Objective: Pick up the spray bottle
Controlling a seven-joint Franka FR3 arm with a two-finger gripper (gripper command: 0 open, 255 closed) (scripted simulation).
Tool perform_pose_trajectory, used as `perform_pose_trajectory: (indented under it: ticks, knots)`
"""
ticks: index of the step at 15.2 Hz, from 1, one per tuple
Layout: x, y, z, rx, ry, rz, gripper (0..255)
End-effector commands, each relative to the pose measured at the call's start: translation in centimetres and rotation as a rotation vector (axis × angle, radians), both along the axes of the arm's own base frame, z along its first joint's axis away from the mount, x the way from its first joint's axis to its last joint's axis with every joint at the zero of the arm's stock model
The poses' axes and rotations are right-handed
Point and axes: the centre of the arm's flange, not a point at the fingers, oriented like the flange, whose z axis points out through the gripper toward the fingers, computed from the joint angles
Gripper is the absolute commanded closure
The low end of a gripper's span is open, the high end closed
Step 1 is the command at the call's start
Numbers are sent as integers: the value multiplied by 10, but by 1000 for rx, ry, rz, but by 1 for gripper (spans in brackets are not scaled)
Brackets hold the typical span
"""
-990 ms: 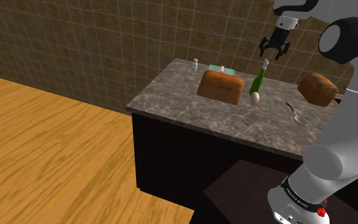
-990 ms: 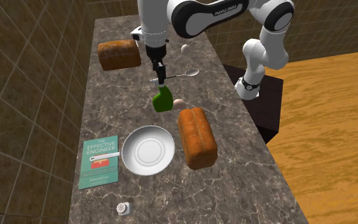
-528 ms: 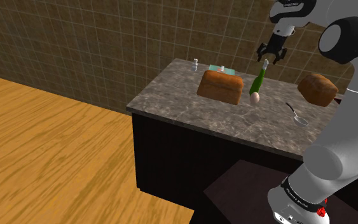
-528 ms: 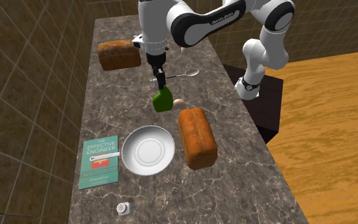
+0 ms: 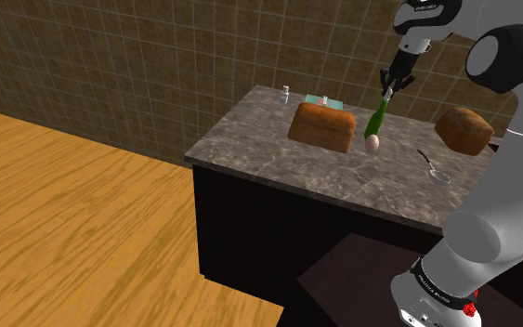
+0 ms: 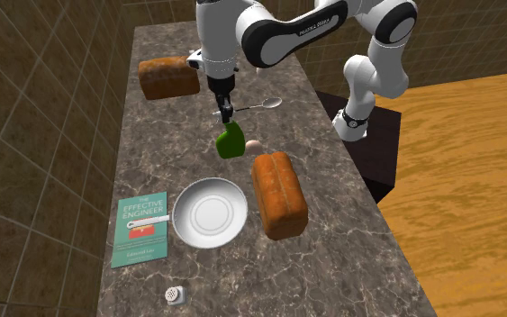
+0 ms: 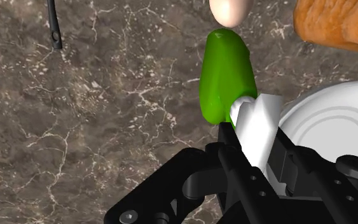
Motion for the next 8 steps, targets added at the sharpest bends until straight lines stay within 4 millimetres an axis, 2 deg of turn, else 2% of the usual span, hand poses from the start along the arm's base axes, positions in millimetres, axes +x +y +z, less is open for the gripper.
perform_pose_trajectory:
  ticks: [1,8]
  knots:
    - [0,0,-1,1,1,0,255]
    - [1,1,32,1,1,0,255]
